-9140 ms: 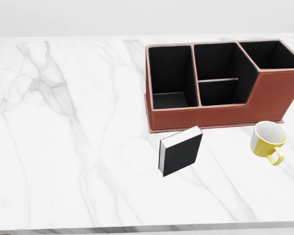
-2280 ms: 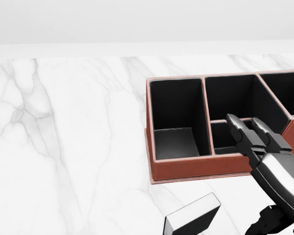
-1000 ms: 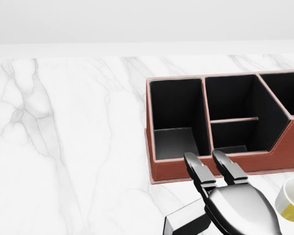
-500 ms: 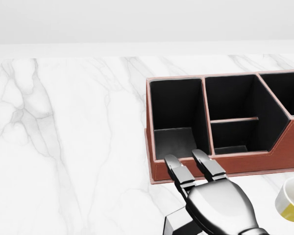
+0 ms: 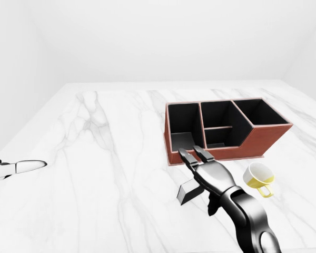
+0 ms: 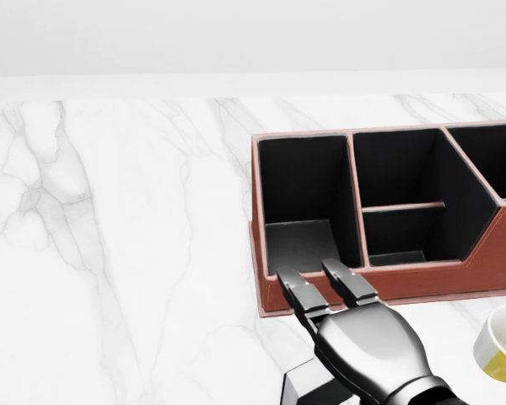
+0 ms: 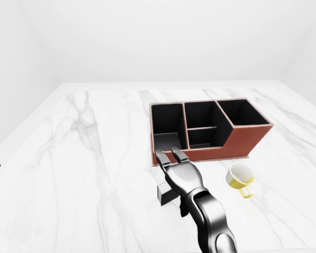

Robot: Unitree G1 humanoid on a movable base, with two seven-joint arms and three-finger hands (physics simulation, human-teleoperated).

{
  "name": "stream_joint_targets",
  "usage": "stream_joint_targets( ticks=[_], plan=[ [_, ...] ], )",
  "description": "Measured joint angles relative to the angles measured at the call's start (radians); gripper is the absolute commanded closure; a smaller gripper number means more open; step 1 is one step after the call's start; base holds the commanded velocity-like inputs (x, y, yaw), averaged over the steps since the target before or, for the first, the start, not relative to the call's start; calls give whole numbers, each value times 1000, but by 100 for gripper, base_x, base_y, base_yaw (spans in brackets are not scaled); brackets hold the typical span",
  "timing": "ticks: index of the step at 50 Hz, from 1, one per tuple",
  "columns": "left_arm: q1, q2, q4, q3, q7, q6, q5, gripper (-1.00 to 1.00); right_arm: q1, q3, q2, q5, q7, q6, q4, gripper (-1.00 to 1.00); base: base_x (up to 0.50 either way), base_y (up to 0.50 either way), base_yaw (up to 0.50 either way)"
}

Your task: Pick up the book and place it in the caddy.

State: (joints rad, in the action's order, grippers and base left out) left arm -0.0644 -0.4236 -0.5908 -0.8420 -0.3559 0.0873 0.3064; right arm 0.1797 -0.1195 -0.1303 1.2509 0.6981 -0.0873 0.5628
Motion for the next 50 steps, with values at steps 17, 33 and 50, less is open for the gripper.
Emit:
stream_joint_targets(
  ticks=[17,33,50],
  plan=[
    [-1,-2,2,-2,0,0,2,-100,-56,-2,2,-6,0,0,-52,-100,0,0,0],
    [0,-2,3,-3,1,0,5,-100,-70,1,-8,20,0,0,-98,-100,0,0,0],
    [-2,-4,0,-2,2,0,5,-100,-54,1,-8,36,0,0,-115,-100,0,0,0]
  ],
)
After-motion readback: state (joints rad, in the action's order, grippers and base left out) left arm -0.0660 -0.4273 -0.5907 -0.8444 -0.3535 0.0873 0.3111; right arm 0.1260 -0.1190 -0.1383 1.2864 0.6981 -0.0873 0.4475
